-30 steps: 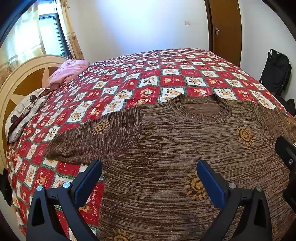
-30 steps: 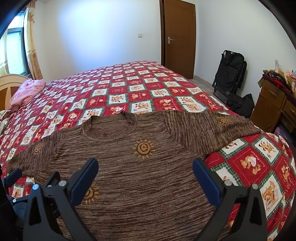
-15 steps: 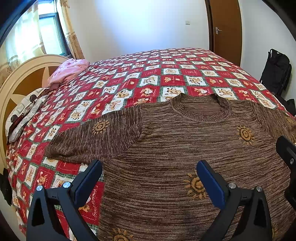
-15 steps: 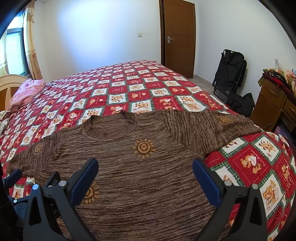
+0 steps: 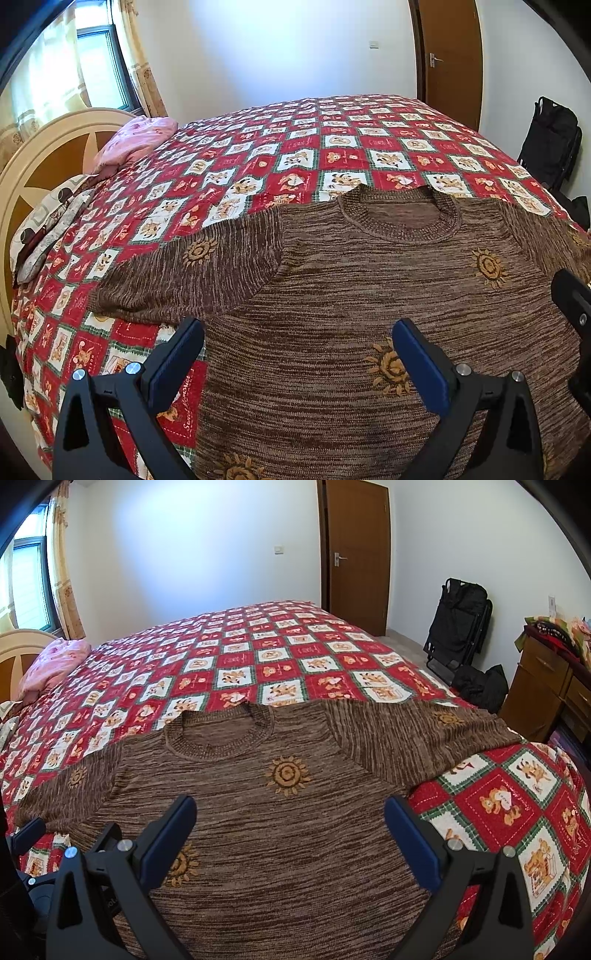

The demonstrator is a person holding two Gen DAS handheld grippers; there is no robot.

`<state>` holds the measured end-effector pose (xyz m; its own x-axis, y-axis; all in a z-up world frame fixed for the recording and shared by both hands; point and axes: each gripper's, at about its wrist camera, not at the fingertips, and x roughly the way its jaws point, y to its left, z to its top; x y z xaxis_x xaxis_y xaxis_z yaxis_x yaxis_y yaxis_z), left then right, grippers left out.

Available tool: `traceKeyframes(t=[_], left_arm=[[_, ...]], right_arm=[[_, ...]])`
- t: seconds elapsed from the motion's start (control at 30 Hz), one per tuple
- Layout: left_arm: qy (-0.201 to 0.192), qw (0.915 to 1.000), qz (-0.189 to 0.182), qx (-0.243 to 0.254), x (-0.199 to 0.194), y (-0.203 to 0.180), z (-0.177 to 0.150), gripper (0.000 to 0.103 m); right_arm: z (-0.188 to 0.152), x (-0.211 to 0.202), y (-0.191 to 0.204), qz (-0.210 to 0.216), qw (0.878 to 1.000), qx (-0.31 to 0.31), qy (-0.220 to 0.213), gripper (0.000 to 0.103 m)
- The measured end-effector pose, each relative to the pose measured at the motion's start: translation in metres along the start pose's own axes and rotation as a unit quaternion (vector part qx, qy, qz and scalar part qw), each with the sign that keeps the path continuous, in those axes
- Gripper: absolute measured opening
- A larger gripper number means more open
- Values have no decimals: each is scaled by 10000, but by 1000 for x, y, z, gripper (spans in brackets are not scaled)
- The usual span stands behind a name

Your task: Fold small clothes

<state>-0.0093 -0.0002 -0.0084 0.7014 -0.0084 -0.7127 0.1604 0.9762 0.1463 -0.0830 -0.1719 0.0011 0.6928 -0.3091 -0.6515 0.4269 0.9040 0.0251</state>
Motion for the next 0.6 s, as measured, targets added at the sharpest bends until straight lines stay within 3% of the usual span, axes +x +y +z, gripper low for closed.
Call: traceKeyframes(t=[0.6], left_arm=[[26,10000,-37,23,2,-3,-3,102]], right_arm=[[-1,3,-1,29,10000,-1,77,103]])
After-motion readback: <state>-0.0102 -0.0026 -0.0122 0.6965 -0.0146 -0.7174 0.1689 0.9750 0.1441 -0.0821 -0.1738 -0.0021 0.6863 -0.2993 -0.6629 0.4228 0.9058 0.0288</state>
